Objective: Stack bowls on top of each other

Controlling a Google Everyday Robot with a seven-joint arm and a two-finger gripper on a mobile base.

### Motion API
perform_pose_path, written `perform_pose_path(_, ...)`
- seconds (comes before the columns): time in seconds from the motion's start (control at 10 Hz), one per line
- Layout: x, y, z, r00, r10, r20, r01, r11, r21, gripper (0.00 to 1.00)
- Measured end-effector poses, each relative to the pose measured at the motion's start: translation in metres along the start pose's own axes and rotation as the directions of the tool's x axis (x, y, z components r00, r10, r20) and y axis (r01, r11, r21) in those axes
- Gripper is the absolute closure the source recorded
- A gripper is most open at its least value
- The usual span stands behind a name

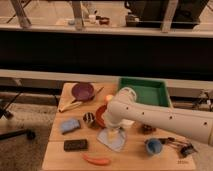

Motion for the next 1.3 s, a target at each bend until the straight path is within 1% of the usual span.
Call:
perform_pose_path(0.3,0.005,-0.015,0.013,1.000,0.012,0.009,-0.012,1.000,0.008,0.20)
perform_pose_path(0.6,0.011,-0.030,0.025,1.000,0.026,0.014,-0.026,0.999,0.026,0.20)
perform_pose_path(1.0,0.013,-0.044,0.037,1.000,0.024,0.011,-0.024,0.999,0.048,0.20)
perform_pose_path(1.3,0.022,-0.051,0.048,1.000,0.027,0.002,-0.027,0.998,0.058,0.20)
